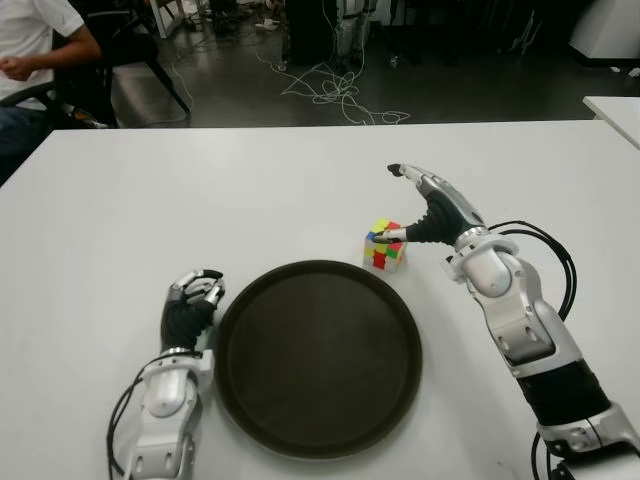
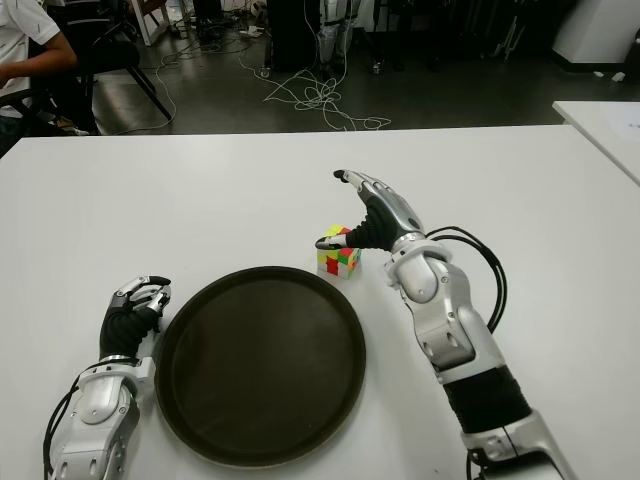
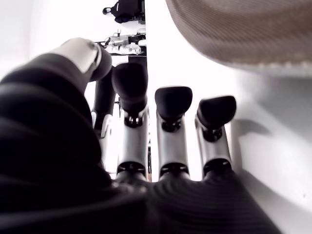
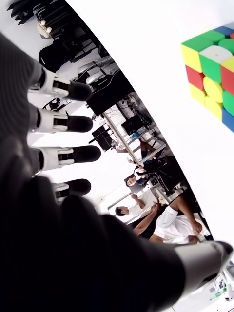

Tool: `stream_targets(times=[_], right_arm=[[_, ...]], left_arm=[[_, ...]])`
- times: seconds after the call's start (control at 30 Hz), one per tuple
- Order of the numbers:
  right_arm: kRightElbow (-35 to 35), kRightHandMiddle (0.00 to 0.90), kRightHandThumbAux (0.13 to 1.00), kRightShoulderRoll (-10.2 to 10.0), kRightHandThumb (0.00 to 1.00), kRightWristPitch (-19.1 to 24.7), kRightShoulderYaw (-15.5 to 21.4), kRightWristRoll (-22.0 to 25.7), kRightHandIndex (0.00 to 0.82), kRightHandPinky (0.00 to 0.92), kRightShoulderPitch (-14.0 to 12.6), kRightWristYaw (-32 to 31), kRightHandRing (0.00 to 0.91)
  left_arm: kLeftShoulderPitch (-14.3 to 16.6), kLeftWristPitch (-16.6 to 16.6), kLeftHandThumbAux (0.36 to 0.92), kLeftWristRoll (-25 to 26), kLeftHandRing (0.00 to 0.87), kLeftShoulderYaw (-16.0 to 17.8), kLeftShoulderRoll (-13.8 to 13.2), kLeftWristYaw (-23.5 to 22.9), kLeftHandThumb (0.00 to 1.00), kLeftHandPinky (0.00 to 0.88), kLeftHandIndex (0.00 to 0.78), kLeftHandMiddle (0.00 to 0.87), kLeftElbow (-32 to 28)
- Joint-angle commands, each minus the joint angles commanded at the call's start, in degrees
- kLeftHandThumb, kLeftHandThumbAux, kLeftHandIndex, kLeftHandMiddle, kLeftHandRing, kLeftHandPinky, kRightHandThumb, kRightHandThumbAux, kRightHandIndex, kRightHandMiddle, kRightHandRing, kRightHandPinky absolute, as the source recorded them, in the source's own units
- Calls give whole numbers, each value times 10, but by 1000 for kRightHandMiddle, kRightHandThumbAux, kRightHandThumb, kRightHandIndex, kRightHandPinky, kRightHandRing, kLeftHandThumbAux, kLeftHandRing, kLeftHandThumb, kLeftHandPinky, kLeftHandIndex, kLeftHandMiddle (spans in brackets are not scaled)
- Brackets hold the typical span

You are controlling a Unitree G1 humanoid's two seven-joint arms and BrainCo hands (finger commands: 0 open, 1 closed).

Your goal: Pick up the Rubik's Cube and put it in the plate

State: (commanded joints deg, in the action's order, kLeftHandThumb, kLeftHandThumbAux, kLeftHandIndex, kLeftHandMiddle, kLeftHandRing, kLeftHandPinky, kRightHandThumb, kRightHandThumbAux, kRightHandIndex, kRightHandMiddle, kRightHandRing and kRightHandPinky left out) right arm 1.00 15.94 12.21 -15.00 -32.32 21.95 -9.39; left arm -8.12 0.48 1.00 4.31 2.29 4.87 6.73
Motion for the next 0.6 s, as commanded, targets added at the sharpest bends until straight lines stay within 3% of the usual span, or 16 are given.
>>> stream_targets(times=[0.43,0.6], right_arm=[[38,72,739,13,0,-3,-25,-25,59,108,24,-5,90],[49,107,755,12,0,2,-29,-26,64,153,31,-13,141]], left_arm=[[-1,22,704,-3,817,0,5,12,711,809,444,807,-11],[-3,24,704,0,819,1,9,14,711,808,444,808,-14]])
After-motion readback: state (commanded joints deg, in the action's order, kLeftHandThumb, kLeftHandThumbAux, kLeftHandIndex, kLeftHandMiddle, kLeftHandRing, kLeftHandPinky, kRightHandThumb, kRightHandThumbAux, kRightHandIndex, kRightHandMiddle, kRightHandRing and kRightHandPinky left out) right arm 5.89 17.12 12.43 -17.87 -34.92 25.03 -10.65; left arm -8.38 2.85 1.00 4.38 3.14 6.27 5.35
